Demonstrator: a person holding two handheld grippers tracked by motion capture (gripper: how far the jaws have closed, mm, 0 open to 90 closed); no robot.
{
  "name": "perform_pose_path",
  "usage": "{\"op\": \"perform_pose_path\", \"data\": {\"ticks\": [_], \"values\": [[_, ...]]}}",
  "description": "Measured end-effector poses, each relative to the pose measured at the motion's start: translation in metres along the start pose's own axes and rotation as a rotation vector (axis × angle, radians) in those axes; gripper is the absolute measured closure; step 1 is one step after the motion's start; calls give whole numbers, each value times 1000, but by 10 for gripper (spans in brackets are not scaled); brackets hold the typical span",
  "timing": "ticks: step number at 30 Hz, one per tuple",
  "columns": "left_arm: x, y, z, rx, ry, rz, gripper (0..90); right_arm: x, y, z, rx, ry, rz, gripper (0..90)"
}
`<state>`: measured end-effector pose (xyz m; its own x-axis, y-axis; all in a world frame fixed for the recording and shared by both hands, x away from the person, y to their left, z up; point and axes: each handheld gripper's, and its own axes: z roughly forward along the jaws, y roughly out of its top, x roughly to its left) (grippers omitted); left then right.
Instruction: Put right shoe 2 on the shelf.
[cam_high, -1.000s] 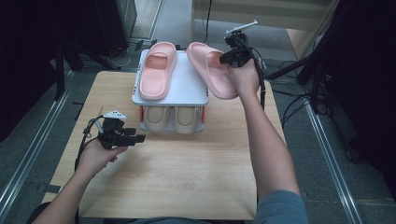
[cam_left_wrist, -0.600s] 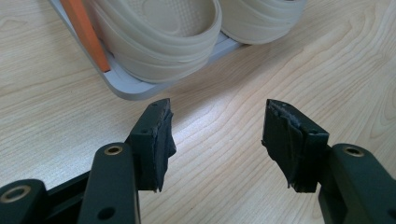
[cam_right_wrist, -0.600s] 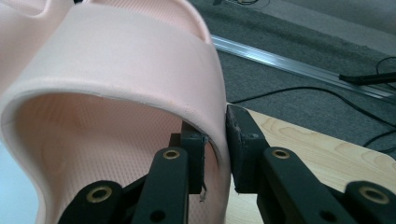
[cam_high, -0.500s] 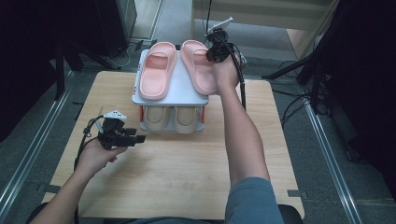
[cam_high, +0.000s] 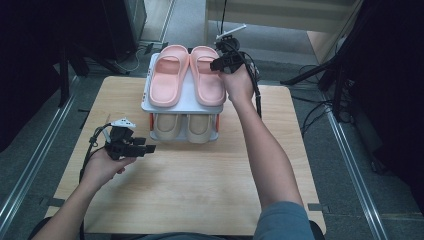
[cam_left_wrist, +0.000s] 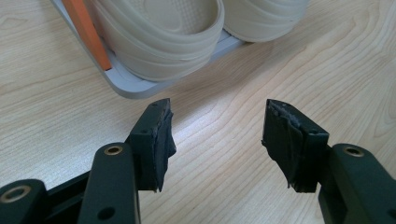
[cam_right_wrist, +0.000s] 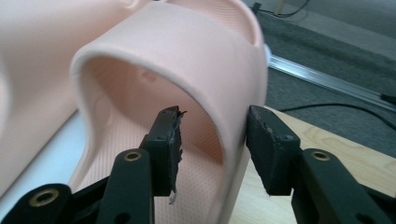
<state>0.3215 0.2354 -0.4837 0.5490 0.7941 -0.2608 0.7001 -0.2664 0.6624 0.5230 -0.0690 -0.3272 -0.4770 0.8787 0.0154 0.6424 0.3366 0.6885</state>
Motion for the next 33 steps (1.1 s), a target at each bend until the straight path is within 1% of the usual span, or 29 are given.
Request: {"op": "perform_pose_path", "data": {"ticks": [5,7,9,11,13,15,16,17,20,24,29,33], "values": [[0,0,0,-3,2,1,426,7,-9,-6,-10,64,-3,535],[0,0,0,-3,3,0,426,10,-12,-8,-28,79,-13,521],[0,0,0,-3,2,0,426,12,-14,-10,-37,86,-11,511],[0,0,0,-5,4,1,426,14,-15,-11,-48,95,-18,511],[0,1,-1,-7,4,5,426,17,-16,-13,-47,102,-19,511],[0,1,0,-10,3,3,426,18,-16,-13,-49,103,-36,516],[0,1,0,-10,3,3,426,19,-17,-14,-49,102,-33,516],[0,1,0,-7,3,4,426,18,-17,-15,-57,108,-37,517],[-1,1,0,-8,2,7,426,17,-21,-18,-85,135,-25,509],[-1,2,2,-1,0,10,426,15,-27,-22,-119,152,-43,487],[-3,3,4,-2,-1,15,426,11,-36,-31,-146,167,-37,483],[-4,4,6,2,-2,19,426,8,-44,-38,-160,181,-43,486]]}}
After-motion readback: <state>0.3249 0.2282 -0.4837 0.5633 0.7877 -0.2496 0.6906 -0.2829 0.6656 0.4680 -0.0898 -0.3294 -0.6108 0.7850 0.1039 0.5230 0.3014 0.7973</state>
